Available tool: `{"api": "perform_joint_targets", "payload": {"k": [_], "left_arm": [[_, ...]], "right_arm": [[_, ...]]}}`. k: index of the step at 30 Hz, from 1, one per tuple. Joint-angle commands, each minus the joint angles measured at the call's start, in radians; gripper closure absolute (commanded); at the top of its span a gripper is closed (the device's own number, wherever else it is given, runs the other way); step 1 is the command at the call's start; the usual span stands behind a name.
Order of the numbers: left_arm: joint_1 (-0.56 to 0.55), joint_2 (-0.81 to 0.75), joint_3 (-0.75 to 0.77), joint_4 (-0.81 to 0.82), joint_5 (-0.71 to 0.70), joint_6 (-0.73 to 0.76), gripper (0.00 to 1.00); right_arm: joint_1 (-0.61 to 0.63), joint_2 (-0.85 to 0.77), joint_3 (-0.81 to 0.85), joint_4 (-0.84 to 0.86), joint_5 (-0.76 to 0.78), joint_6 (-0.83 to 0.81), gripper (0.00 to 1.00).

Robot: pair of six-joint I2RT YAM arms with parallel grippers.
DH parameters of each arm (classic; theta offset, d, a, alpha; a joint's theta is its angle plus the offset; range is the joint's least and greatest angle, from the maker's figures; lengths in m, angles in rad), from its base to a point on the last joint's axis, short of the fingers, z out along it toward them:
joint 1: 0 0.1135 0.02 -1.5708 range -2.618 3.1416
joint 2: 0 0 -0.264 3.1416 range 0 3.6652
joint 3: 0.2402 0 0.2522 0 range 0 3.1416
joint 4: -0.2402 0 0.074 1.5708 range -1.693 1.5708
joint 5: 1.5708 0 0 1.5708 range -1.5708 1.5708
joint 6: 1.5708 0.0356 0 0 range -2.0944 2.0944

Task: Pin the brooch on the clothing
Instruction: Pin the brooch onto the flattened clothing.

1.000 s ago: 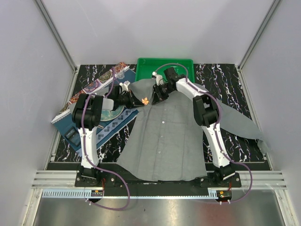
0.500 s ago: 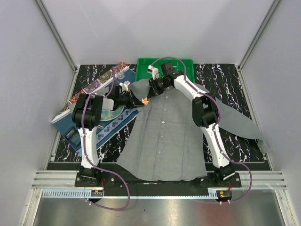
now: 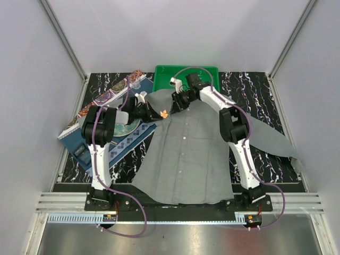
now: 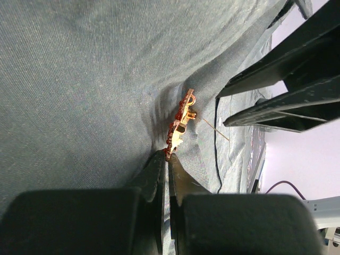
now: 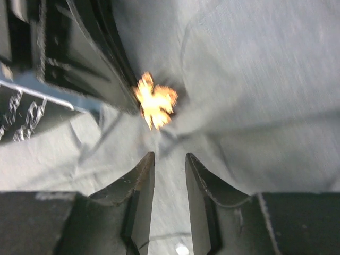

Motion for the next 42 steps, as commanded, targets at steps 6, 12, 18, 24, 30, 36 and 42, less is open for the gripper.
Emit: {"api": "perform_joint_targets", "payload": {"k": [6, 12, 18, 24, 30, 36, 42], "left_arm": [[0.005, 0.020, 0.040, 0.002, 0.013, 0.023, 1.00], [0.005, 0.017, 0.042, 0.002, 0.014, 0.026, 1.00], [0.005, 0.020, 0.042, 0.007, 0.016, 0.024, 1.00], [0.004, 0.014, 0.031, -0.019, 0.025, 0.041, 1.00], [0.002, -0.036, -0.064, -0.035, 0.040, 0.059, 1.00], [0.001, -0.052, -0.102, -0.032, 0.048, 0.073, 1.00], [0.001, -0.043, -0.064, -0.030, 0.047, 0.066, 1.00]], "right_arm": [[-0.065, -0.253, -0.339, 0.276, -0.182, -0.553, 0.65], [-0.039, -0.245, -0.362, 0.395, -0.239, -0.616, 0.64], [-0.009, -0.211, -0.353, 0.374, -0.202, -0.768, 0.76], [0.001, -0.211, -0.391, 0.294, -0.193, -0.948, 0.77], [0.005, -0.256, -0.448, 0.254, -0.199, -1.001, 0.75], [0.007, -0.277, -0.507, 0.293, -0.203, -1.020, 0.78], [0.010, -0.288, -0.552, 0.491, -0.205, -0.899, 0.79]]}}
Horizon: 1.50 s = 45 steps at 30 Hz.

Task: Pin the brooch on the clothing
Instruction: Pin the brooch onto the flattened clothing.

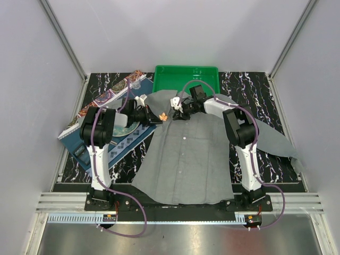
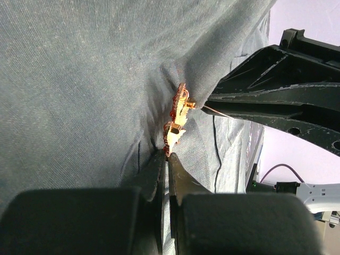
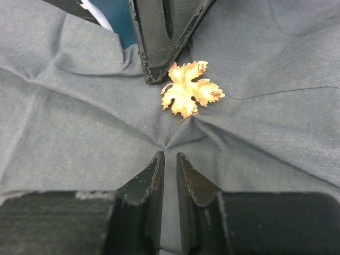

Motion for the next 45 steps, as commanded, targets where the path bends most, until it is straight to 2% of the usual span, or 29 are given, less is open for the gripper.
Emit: {"api": "perform_joint_targets", "payload": {"k": [1, 12, 23, 28, 38, 45], "left_arm": [[0.001, -0.006, 0.017, -0.041, -0.006, 0.033, 1.00], [0.001, 0.022, 0.097, -0.076, -0.015, 0.035, 1.00], [0.001, 0.025, 0.098, -0.075, -0.017, 0.037, 1.00], [0.001, 0.026, 0.100, -0.075, -0.017, 0.037, 1.00], [0.001, 0.028, 0.107, -0.075, -0.014, 0.038, 1.00], [0.001, 0.028, 0.104, -0.070, -0.012, 0.040, 1.00]], "right_arm": [[0.011, -0.070, -0.015, 0.163, -0.025, 0.070, 0.79], [0.020, -0.062, -0.009, 0.245, -0.051, 0.121, 0.83], [0.025, -0.061, -0.012, 0.145, -0.051, -0.009, 0.84], [0.028, -0.061, -0.005, 0.133, -0.061, -0.014, 0.82], [0.040, -0.056, 0.018, 0.137, -0.082, 0.020, 0.82], [0.054, -0.045, 0.022, 0.220, -0.076, 0.112, 0.84]]}}
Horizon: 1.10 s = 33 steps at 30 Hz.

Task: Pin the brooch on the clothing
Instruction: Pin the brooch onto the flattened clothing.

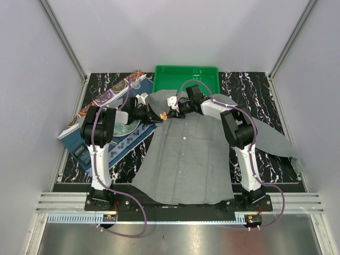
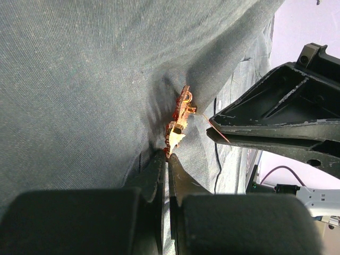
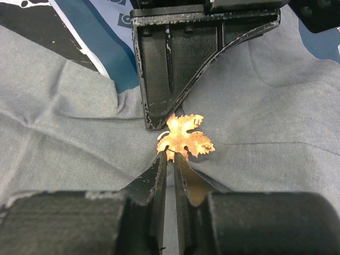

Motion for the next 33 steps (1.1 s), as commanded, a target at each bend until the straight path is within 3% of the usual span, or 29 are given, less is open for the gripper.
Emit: {"api": "perform_joint_targets", "payload": {"k": [1, 15, 21, 27, 33], "left_arm": [[0.001, 0.011, 0.035, 0.014, -0.008, 0.019, 1.00], [0.001, 0.014, 0.049, 0.010, -0.002, 0.022, 1.00], [0.001, 0.016, 0.052, 0.007, -0.002, 0.022, 1.00], [0.001, 0.019, 0.053, -0.001, -0.003, 0.028, 1.00], [0.002, 0.022, 0.082, -0.030, 0.000, 0.058, 1.00]], "right_arm": [[0.020, -0.042, 0.036, 0.071, -0.029, 0.060, 0.87], [0.034, 0.016, 0.098, 0.084, 0.025, 0.065, 0.93], [0.034, -0.014, 0.085, 0.076, 0.025, 0.066, 0.88], [-0.003, -0.066, 0.076, 0.170, 0.012, 0.195, 0.80], [-0.053, -0.100, 0.016, 0.064, -0.001, 0.056, 0.78]]}}
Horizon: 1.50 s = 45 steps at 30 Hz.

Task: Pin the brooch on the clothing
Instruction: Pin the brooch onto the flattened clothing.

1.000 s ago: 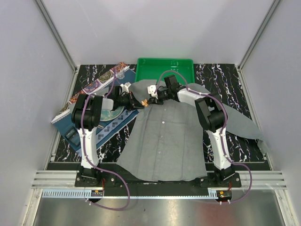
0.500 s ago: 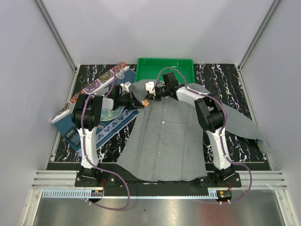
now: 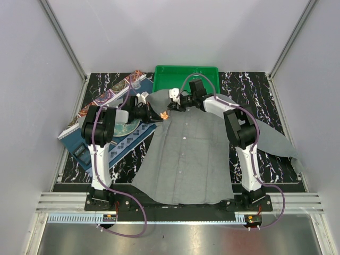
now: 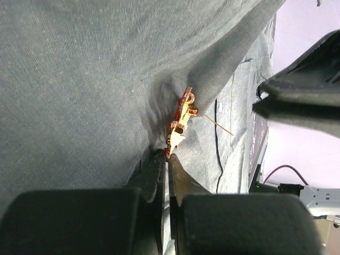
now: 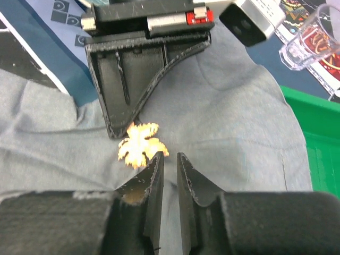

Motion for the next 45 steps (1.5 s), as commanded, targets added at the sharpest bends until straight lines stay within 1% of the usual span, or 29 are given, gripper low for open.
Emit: {"api": "perform_joint_targets", "payload": {"k": [1, 4, 12, 19, 23, 35, 41, 45], "left_arm": [[0.002, 0.012, 0.060, -0.011, 0.001, 0.036, 1.00], [0.001, 0.024, 0.082, -0.031, 0.002, 0.039, 1.00], [0.001, 0.029, 0.085, -0.040, 0.001, 0.043, 1.00], [0.001, 0.029, 0.082, -0.031, 0.004, 0.037, 1.00], [0.001, 0.029, 0.079, -0.030, 0.005, 0.037, 1.00], [0.001, 0.035, 0.080, -0.023, 0.010, 0.033, 1.00], [0.001, 0.038, 0.086, -0.023, 0.010, 0.033, 1.00], [0.001, 0.036, 0.085, -0.026, 0.011, 0.034, 1.00]], "right_arm": [[-0.045, -0.092, -0.041, -0.082, -0.027, -0.108, 0.78], [-0.044, -0.099, -0.065, -0.151, -0.030, -0.250, 0.79], [-0.036, -0.066, -0.061, -0.196, -0.020, -0.352, 0.79], [-0.009, -0.042, -0.050, -0.128, -0.006, -0.314, 0.79], [0.005, -0.028, -0.039, -0.123, 0.006, -0.315, 0.80], [0.013, 0.007, -0.029, -0.099, 0.046, -0.317, 0.82], [0.014, 0.016, -0.024, -0.041, 0.054, -0.271, 0.81], [0.016, 0.030, -0.009, -0.018, 0.049, -0.240, 0.85]]}}
